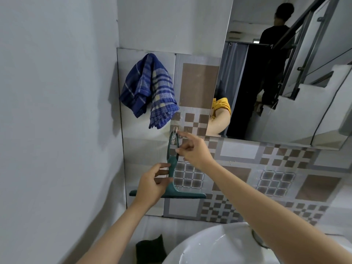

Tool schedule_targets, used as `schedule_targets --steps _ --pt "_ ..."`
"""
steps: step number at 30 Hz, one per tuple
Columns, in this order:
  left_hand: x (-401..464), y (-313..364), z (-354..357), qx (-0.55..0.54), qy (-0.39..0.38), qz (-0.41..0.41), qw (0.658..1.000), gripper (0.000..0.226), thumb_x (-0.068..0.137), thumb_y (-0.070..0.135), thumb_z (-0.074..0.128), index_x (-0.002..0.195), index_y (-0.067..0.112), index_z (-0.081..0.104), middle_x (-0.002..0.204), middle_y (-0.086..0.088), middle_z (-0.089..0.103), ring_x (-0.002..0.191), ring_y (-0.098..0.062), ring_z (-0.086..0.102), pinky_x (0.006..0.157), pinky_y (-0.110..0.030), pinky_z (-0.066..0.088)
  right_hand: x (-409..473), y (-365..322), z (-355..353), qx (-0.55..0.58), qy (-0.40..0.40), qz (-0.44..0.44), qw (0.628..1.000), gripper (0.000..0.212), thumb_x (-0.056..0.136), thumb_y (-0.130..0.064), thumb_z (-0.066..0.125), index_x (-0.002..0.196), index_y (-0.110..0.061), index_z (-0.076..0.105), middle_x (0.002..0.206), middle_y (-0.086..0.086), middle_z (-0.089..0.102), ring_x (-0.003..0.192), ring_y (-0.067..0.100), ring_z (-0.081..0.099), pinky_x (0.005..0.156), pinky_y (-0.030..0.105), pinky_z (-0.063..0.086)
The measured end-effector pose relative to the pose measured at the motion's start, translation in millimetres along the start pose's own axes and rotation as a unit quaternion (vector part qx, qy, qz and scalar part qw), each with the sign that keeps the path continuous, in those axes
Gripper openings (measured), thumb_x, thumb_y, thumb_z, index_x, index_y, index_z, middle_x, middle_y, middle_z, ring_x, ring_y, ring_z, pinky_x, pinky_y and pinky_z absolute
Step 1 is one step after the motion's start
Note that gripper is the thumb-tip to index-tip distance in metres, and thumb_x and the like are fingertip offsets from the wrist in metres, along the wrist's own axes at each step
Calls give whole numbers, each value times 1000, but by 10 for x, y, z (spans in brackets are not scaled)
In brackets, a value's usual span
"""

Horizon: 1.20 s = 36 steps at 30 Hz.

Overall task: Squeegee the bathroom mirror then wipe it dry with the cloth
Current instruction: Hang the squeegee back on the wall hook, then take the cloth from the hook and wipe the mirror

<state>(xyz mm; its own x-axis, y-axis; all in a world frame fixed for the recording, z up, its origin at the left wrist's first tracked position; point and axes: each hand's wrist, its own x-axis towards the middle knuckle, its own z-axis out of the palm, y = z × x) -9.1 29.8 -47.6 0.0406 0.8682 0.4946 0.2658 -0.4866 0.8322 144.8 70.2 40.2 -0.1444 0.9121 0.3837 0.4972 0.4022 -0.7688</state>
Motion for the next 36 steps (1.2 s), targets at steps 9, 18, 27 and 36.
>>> schedule_targets --steps 9,18,27,36 --pt "210 608 -261 2 203 131 970 18 85 18 65 101 13 61 97 0 65 91 -10 63 75 -19 54 156 -642 -177 16 189 -153 970 20 89 -9 65 109 -12 65 79 -3 64 70 4 58 68 15 48" --pt "881 1681 -766 -64 248 -15 967 17 85 33 58 99 21 58 89 -1 66 79 -16 66 67 -33 54 654 -1400 -316 58 119 -113 985 30 94 -32 58 123 -26 54 96 5 68 90 19 65 83 40 58" --pt "864 1662 -692 -127 141 -54 980 49 91 42 51 137 31 37 127 9 53 99 -1 56 68 -11 44 879 -1623 -356 79 58 -64 993 30 86 -34 70 111 -34 55 93 12 72 82 25 72 77 45 61" --pt "861 1701 -779 -213 140 -40 966 43 93 39 49 134 31 44 128 8 57 110 -7 56 67 -12 43 970 -1918 -571 232 -63 -4 971 47 86 9 59 123 -18 60 105 17 65 84 25 64 77 35 59"
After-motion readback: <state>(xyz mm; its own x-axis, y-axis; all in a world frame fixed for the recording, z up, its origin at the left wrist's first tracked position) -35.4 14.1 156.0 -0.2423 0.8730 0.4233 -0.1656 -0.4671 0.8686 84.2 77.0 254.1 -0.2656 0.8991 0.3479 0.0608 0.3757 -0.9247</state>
